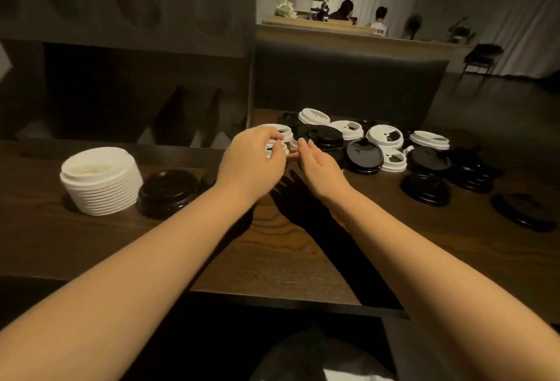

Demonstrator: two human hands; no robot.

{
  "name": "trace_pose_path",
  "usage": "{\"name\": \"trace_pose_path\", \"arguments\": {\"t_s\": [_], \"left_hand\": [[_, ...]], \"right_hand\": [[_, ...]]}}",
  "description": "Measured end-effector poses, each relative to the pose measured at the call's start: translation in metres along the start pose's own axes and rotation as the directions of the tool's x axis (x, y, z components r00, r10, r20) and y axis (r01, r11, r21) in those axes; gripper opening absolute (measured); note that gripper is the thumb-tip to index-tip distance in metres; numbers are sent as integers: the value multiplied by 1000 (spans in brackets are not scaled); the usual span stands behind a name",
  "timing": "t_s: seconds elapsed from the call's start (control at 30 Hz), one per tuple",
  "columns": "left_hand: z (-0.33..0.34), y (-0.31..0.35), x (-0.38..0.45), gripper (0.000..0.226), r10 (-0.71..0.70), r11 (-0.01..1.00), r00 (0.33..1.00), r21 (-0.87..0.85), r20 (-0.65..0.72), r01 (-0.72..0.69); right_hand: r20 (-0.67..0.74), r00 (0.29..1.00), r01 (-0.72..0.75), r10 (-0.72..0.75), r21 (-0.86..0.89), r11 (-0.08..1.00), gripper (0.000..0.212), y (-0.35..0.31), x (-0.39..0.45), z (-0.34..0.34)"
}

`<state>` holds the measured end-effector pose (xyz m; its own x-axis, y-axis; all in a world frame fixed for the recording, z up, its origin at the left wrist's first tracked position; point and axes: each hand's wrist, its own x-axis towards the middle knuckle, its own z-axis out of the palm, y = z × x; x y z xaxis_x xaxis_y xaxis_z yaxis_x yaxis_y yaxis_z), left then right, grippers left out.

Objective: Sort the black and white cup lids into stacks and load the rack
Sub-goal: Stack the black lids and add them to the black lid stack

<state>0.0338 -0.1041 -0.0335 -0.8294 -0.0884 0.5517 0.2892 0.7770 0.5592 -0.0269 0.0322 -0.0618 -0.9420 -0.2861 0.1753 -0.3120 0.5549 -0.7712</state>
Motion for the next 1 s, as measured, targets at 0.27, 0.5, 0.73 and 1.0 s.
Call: {"name": "trace_pose_path", "arguments": {"t_s": [0.27, 0.5, 0.73, 1.0], "left_hand": [[99, 75, 14, 42, -188, 950, 913, -168, 363, 262], [160, 101, 10, 41, -165, 933, 883, -221, 440, 284], [170, 92, 12, 47, -149, 941, 894, -216, 423, 259], [170, 78, 19, 50, -156, 915, 864, -259, 478, 309]], "right_hand": [[-222, 966, -148, 134, -47, 988, 61, 74, -31, -87], [-448, 883, -271, 137, -250, 929, 59, 127, -51, -132], [-236, 949, -229, 211, -52, 972, 53, 127, -56, -129], [-338, 928, -149, 157, 50, 988, 49, 117, -60, -131]]}}
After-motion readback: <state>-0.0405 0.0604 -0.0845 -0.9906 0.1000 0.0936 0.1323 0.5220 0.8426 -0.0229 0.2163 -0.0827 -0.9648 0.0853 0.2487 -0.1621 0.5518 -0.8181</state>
